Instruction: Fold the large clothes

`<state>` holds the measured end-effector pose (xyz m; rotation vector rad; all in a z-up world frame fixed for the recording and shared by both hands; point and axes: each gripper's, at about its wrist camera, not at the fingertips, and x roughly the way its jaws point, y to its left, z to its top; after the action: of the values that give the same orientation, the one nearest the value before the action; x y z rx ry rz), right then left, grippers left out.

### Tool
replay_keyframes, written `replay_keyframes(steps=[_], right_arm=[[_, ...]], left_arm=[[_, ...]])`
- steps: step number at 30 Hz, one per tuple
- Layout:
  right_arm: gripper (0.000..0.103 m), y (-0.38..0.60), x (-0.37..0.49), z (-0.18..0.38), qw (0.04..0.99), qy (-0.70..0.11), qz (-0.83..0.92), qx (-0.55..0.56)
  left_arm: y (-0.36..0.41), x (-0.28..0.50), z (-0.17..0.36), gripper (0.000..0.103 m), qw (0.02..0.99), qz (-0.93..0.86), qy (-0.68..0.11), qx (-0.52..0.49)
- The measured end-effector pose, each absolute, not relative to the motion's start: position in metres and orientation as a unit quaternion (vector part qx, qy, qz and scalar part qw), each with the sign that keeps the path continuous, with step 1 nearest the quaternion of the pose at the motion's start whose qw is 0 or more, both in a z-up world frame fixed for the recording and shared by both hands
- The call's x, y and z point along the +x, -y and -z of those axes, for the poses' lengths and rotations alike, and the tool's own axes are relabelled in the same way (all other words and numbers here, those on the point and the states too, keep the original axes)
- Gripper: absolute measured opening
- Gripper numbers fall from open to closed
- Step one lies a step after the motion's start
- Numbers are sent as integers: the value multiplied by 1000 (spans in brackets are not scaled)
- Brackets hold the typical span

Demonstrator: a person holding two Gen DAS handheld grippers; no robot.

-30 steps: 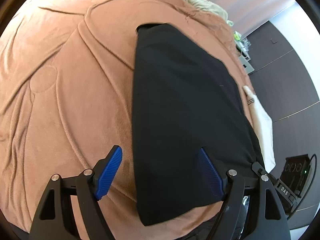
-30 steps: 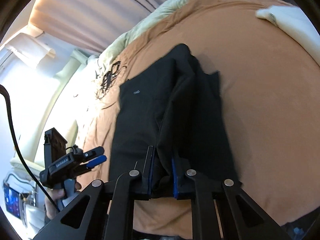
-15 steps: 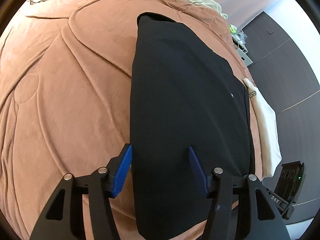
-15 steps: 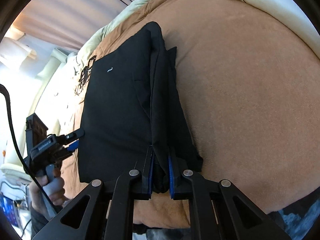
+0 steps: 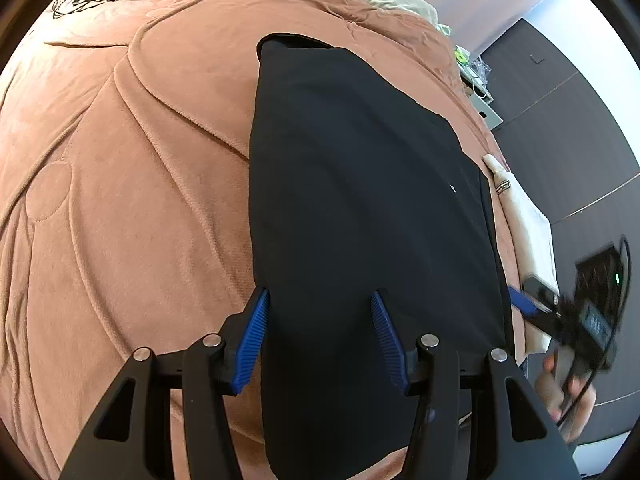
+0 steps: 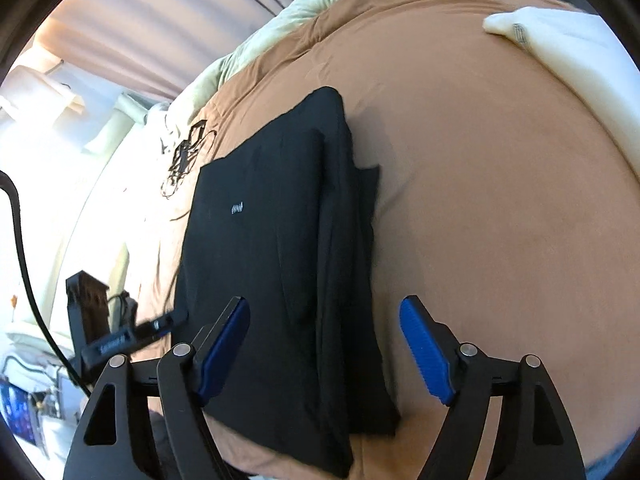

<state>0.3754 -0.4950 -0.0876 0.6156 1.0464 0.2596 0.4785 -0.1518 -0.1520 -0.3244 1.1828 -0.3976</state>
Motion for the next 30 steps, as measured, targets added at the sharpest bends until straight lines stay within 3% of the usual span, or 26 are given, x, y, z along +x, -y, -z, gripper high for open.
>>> replay_keyframes(steps=[15, 30], right_arm=[[79, 506, 481, 130, 775, -520, -170, 317], [83, 491, 494, 148, 727, -537, -248, 348]], left_arm=[[151, 485, 151, 53, 793, 193, -557, -154], [150, 508, 157, 53, 798, 193, -548, -162]])
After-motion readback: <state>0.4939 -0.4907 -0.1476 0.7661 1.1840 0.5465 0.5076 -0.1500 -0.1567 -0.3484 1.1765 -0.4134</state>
